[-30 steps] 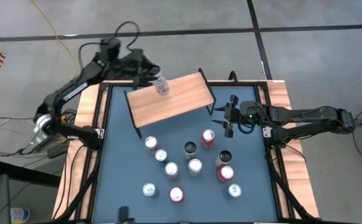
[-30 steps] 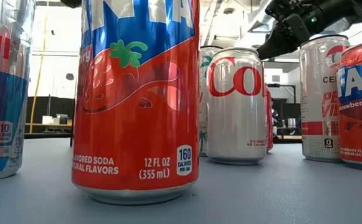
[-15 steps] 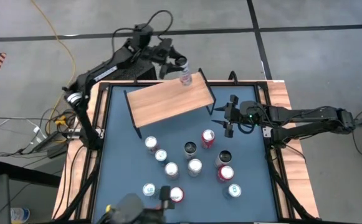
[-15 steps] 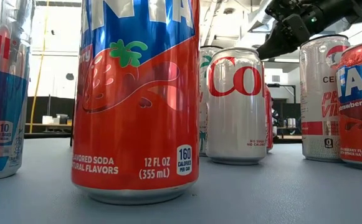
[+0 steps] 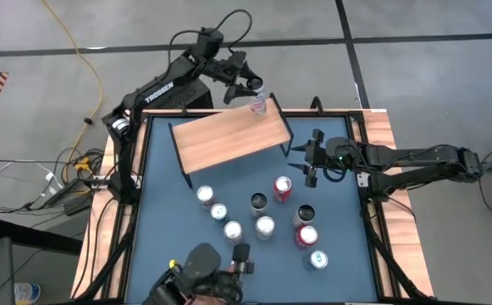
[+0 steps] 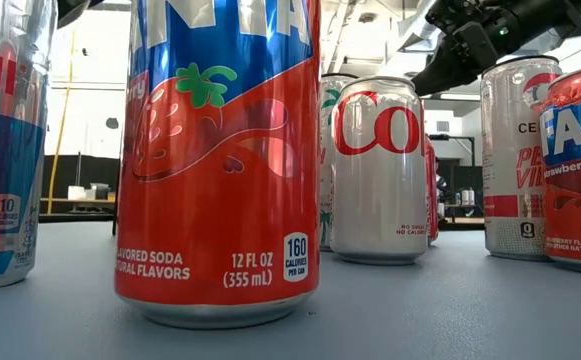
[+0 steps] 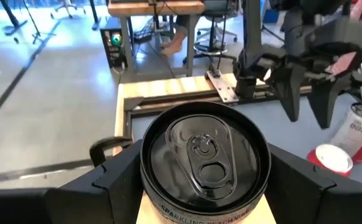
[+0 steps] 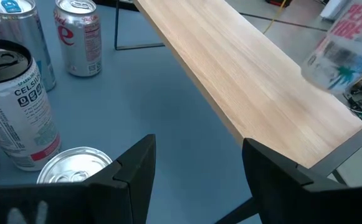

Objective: Place canned beverage on shelf
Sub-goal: Put the left white pink soda can on the shelf

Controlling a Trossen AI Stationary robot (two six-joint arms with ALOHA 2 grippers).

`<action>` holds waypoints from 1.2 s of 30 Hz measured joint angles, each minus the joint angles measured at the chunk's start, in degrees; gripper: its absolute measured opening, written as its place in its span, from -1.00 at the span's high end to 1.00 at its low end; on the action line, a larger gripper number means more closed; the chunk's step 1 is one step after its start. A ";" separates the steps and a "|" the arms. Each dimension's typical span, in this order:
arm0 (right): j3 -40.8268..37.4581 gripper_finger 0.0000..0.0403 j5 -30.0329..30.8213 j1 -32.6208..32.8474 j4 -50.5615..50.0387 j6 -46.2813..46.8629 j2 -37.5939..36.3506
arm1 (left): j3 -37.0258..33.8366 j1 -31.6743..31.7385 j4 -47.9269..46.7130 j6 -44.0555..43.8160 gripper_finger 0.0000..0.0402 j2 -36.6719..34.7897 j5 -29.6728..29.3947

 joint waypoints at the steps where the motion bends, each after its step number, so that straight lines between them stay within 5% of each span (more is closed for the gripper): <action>1: 0.00 -0.12 0.00 0.00 0.02 0.05 0.00 | 0.00 0.00 -0.05 0.02 -0.25 0.41 -0.05; 18: 0.00 -0.12 -0.02 -0.07 -0.03 0.46 0.00 | -0.02 -0.22 -0.07 0.22 -0.35 1.64 -0.23; 36: 0.00 -0.18 -0.07 -0.04 -0.03 0.46 0.00 | 0.04 -2.90 -2.54 2.78 -0.49 1.64 -9.20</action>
